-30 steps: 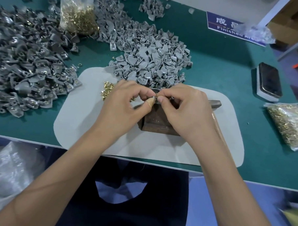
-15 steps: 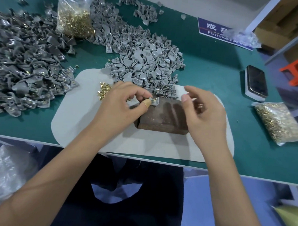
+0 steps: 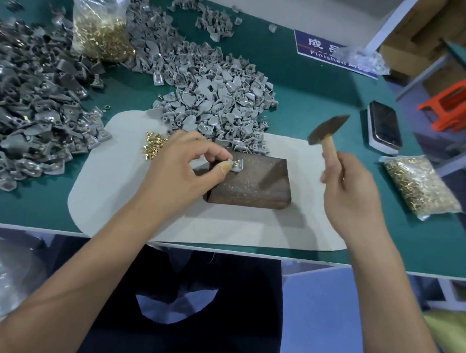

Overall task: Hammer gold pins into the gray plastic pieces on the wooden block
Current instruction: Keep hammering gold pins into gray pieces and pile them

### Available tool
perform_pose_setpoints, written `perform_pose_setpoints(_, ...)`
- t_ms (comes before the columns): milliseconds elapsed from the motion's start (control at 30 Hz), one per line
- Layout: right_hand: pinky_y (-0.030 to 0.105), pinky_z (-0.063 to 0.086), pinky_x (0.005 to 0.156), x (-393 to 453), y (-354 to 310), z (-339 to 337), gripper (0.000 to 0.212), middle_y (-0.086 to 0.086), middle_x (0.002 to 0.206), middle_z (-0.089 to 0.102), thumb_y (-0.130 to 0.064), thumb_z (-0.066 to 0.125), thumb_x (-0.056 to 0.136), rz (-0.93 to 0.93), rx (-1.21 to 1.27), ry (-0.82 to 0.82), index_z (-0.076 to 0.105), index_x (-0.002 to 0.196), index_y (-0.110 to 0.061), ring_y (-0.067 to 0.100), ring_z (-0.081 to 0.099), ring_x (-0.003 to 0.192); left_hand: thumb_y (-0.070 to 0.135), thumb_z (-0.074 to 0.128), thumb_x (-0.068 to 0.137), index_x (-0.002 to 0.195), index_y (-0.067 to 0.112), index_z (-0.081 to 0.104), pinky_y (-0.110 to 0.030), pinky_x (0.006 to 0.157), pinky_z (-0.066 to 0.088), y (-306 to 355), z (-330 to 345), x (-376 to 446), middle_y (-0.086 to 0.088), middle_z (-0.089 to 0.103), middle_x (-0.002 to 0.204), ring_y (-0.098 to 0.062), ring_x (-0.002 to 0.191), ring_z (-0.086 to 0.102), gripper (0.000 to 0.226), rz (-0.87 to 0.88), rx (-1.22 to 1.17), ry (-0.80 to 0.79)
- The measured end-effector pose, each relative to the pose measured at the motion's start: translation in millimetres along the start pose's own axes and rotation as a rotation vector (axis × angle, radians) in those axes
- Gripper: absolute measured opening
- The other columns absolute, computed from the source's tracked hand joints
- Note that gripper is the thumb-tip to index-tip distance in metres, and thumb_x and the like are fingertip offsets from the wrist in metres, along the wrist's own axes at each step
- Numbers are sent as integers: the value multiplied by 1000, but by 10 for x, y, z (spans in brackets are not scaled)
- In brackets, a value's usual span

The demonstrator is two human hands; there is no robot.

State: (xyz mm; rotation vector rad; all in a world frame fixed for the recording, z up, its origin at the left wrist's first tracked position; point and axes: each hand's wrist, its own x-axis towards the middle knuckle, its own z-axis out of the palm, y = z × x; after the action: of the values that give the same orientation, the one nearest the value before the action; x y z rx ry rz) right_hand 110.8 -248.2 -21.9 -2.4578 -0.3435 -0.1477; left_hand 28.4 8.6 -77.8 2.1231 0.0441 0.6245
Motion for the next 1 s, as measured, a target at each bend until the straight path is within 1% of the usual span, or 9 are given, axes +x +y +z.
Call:
perform_pose_setpoints(100, 18, 36, 56, -57, -245, -50, 18, -12, 68, 54, -33, 46, 107, -158, 232, -189, 62, 110, -25, 6, 47, 62, 38, 75, 86, 93, 35, 76, -22, 82, 38, -8, 5, 1, 18, 59, 86, -8, 95, 51, 7, 6, 11, 1)
perform_pose_setpoints(167, 19, 37, 59, -119, -351, -16, 20, -13, 68, 56, -35, 45, 105, -212, 247, -326, 63, 102, -25, 4, 48, 61, 34, 76, 86, 92, 33, 75, -23, 81, 38, -20, 22, 9, 17, 59, 85, -8, 93, 51, 6, 19, 18, 12)
perform_pose_setpoints(233, 24, 37, 61, -161, -405, 41, 21, -13, 69, 58, -37, 44, 104, -217, 196, -362, 58, 92, -29, 6, 50, 63, 33, 78, 86, 92, 33, 76, -21, 79, 37, -40, 33, 13, 14, 58, 82, -8, 90, 51, 6, 24, 4, 15)
perform_pose_setpoints(433, 36, 40, 60, -136, -476, 69, 28, -6, 70, 54, -47, 43, 107, -210, 88, -244, 61, 102, -26, 14, 50, 63, 39, 77, 88, 89, 34, 77, -27, 71, 37, -91, 36, 23, 11, 47, 66, -10, 72, 50, 5, 27, -78, 3)
perform_pose_setpoints(567, 33, 44, 67, -128, -547, 8, 29, 0, 77, 57, -53, 40, 107, -240, 166, -77, 61, 104, -34, 18, 59, 72, 40, 77, 87, 88, 31, 78, -17, 62, 34, -84, 38, 11, 7, 48, 61, -4, 60, 47, 9, -17, -197, -36)
perform_pose_setpoints(733, 37, 41, 58, -202, -502, 88, 26, -15, 70, 54, -52, 38, 104, -214, -18, -237, 59, 106, -36, 13, 49, 64, 29, 79, 87, 87, 25, 79, -15, 57, 31, -54, 43, 7, 12, 40, 57, -2, 56, 41, 4, -67, -228, -46)
perform_pose_setpoints(900, 35, 52, 68, -198, -511, 5, 30, -10, 83, 60, -56, 36, 106, -229, 105, -36, 60, 111, -38, 13, 62, 74, 33, 78, 88, 87, 27, 78, -10, 61, 32, -38, 24, 3, 12, 43, 57, -2, 58, 45, 5, -46, -186, -46)
perform_pose_setpoints(967, 30, 52, 70, -251, -514, 90, 28, -16, 84, 64, -53, 37, 106, -219, 52, -91, 59, 114, -38, 9, 61, 74, 32, 79, 87, 87, 27, 79, -9, 60, 31, -53, 17, 12, 12, 43, 56, -1, 57, 45, 6, -47, -199, -42)
perform_pose_setpoints(1000, 35, 53, 71, -278, -502, 139, 29, -15, 83, 65, -52, 37, 105, -194, 4, -154, 60, 113, -36, 10, 59, 73, 33, 79, 87, 87, 27, 79, -9, 60, 31, -63, 15, 13, 13, 42, 56, -2, 57, 45, 6, -46, -203, -39)
